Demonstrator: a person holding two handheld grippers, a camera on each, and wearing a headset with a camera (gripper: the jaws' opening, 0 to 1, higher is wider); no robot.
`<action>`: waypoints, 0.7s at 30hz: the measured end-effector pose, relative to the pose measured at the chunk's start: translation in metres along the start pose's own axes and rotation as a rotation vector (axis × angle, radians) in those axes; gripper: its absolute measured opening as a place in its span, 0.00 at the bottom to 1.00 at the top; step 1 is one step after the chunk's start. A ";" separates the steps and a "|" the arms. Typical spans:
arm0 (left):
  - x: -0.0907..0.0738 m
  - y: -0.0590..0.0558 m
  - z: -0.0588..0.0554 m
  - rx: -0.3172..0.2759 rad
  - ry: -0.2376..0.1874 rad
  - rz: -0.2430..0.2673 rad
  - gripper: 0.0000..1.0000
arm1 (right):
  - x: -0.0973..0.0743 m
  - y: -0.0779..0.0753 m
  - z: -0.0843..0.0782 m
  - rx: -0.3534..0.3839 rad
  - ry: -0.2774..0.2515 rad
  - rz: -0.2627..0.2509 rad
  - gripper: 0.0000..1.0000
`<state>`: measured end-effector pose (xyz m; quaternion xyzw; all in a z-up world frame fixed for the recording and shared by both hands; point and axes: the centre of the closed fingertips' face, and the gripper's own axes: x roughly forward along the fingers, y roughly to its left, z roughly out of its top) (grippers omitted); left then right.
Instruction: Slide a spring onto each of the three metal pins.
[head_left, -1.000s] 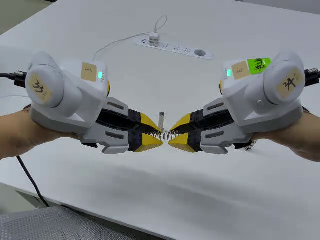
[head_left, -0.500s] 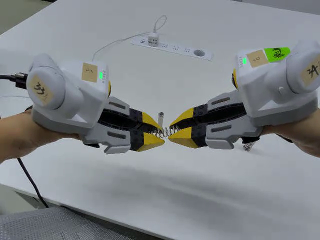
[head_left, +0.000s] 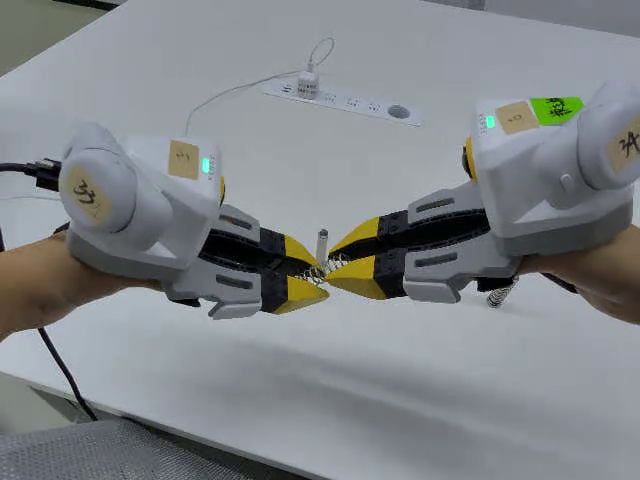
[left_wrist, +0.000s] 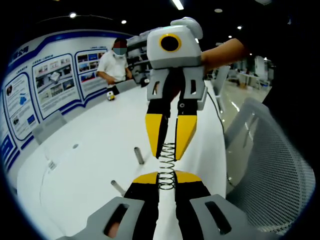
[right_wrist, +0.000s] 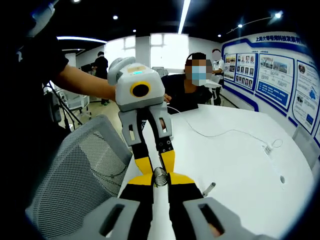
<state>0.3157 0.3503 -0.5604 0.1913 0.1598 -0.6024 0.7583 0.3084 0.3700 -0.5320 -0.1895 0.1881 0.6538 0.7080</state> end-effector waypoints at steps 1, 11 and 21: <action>0.001 -0.001 -0.001 -0.002 0.001 -0.002 0.10 | 0.001 0.001 0.002 0.003 -0.006 0.004 0.11; 0.005 -0.004 0.000 -0.003 0.006 -0.007 0.10 | 0.005 0.004 0.012 0.032 -0.046 0.013 0.11; 0.005 -0.005 0.000 -0.030 0.008 -0.012 0.10 | 0.007 0.002 0.013 0.050 -0.054 -0.013 0.10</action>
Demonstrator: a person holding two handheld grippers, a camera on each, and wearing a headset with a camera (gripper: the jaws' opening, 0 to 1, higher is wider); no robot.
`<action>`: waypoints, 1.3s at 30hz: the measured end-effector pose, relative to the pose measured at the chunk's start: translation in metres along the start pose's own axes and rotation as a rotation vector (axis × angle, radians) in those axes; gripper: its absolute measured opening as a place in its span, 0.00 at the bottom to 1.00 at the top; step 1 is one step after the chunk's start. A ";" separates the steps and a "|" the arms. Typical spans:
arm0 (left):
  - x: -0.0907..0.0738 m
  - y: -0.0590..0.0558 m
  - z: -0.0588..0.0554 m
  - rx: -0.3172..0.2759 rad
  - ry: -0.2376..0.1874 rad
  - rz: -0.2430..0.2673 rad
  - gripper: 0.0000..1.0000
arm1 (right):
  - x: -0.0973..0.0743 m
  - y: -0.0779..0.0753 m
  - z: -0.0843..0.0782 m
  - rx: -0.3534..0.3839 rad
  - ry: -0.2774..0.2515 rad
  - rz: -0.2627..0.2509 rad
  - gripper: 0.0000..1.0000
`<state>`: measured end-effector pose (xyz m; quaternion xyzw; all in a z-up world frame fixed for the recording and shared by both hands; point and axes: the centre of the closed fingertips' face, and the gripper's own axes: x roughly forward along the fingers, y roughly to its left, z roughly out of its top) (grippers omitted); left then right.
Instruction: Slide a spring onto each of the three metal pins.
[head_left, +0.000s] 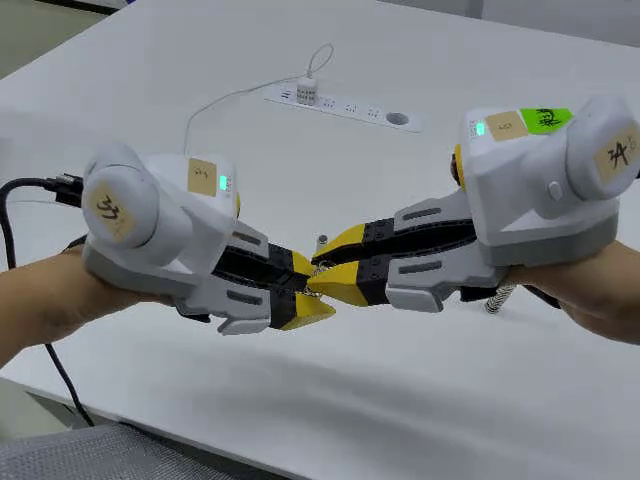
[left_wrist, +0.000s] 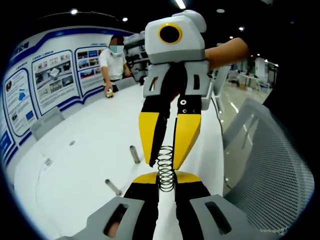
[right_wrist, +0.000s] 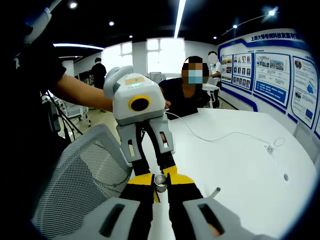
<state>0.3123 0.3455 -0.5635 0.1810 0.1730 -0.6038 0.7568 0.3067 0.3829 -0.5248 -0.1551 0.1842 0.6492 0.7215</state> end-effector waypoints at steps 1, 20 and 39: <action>0.000 0.000 0.000 -0.004 -0.002 0.000 0.10 | 0.000 0.000 0.001 0.004 -0.003 -0.003 0.10; -0.019 0.023 -0.008 -0.100 -0.034 0.084 0.28 | -0.004 -0.041 0.023 0.013 -0.018 -0.112 0.10; -0.042 0.052 -0.029 -0.208 -0.060 0.141 0.60 | 0.007 -0.103 -0.002 0.113 0.059 -0.282 0.10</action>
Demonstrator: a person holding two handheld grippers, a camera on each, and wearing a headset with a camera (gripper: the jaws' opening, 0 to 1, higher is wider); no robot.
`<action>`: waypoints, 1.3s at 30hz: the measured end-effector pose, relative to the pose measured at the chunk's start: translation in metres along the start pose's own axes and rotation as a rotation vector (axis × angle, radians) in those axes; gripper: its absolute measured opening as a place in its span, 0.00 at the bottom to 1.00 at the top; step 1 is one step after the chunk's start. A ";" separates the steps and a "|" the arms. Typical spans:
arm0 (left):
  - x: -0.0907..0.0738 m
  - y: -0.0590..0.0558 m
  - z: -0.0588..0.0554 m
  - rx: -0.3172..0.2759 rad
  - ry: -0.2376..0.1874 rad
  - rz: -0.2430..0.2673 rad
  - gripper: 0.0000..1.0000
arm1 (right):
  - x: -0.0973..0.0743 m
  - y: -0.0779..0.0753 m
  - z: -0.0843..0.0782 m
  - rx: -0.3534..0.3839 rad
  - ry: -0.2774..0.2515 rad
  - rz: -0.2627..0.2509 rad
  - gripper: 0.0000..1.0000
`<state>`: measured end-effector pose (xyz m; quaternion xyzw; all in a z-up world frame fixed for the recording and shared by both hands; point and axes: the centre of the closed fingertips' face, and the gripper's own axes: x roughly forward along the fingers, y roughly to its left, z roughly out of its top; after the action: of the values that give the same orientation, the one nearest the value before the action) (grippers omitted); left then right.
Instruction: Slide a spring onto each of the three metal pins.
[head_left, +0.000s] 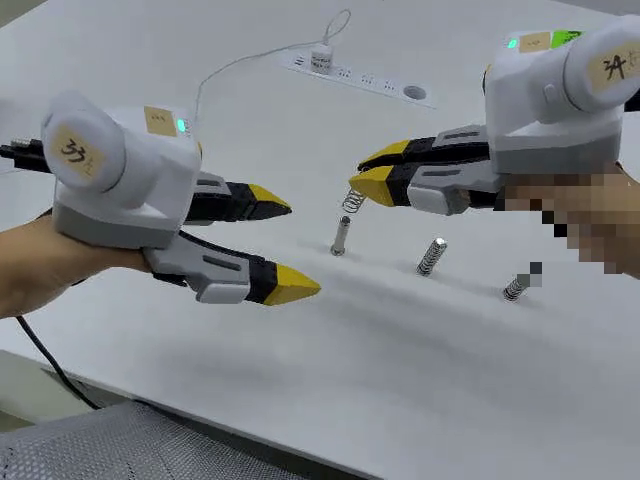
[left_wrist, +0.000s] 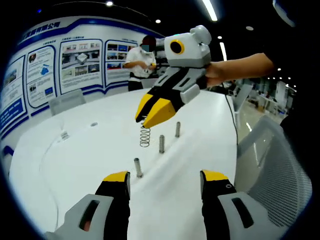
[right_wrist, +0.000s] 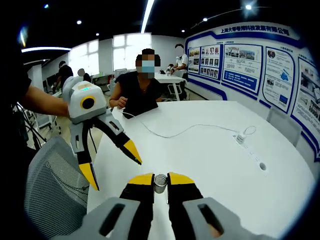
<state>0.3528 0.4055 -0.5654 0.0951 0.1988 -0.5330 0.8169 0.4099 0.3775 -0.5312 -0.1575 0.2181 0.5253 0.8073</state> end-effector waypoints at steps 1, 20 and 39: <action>-0.002 0.002 -0.001 -0.007 -0.001 0.004 0.61 | 0.001 -0.002 -0.001 0.002 0.003 -0.006 0.10; -0.014 0.017 -0.001 -0.069 0.003 0.044 0.91 | 0.025 -0.025 -0.030 0.066 0.099 -0.051 0.10; -0.016 0.020 -0.011 -0.092 0.024 0.081 0.92 | 0.047 -0.024 -0.049 0.034 0.172 -0.020 0.10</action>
<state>0.3627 0.4315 -0.5699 0.0719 0.2288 -0.4886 0.8389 0.4392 0.3813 -0.5969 -0.1908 0.2939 0.4978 0.7934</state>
